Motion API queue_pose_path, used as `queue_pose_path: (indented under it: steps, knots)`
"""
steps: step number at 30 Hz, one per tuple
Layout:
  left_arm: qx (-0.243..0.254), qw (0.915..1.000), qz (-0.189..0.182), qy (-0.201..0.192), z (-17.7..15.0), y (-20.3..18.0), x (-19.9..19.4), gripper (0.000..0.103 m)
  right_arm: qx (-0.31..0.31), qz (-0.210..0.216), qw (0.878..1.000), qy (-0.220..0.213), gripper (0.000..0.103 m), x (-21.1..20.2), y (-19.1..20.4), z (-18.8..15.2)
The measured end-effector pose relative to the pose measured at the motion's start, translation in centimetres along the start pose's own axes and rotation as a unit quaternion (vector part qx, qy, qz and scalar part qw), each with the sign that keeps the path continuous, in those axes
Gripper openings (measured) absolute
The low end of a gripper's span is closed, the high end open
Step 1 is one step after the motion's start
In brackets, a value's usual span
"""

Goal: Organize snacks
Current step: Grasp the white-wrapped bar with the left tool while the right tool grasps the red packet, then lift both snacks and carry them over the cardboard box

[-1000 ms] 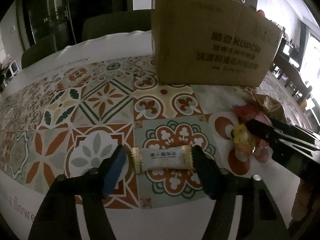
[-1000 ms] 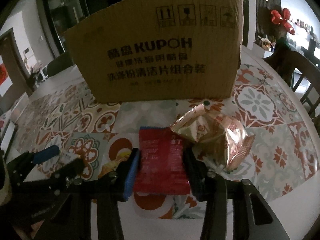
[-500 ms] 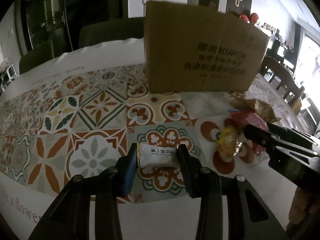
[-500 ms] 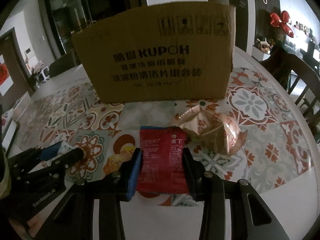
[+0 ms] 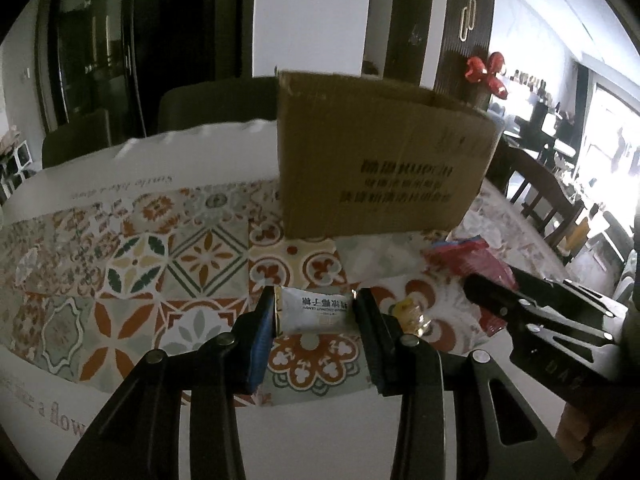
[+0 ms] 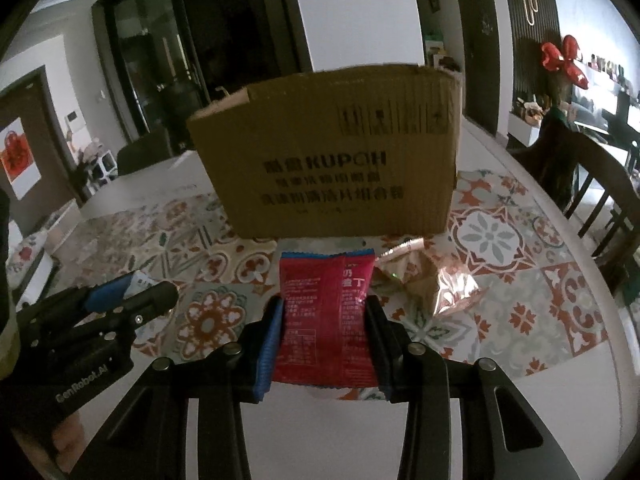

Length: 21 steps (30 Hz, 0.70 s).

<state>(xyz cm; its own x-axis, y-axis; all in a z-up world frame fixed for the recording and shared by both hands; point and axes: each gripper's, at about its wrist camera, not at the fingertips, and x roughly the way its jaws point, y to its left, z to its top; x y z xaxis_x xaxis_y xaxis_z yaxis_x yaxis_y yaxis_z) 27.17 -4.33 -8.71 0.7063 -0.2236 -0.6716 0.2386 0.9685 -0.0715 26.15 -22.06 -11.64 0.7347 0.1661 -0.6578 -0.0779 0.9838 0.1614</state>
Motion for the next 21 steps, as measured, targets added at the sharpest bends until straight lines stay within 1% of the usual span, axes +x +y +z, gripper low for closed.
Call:
queue_pose_path:
  steps: [10,21]
  knots:
    - [0.010,0.9987,-0.008,-0.049,2.4,-0.8,-3.2,0.039,-0.003,0.000,0.999,-0.044,0.041,-3.1,0.2,1.7]
    - [0.021,0.9951,-0.019,-0.095,7.0,-1.4,-4.9,0.038,-0.009,-0.002,0.995,-0.104,0.041,-5.5,0.2,6.2]
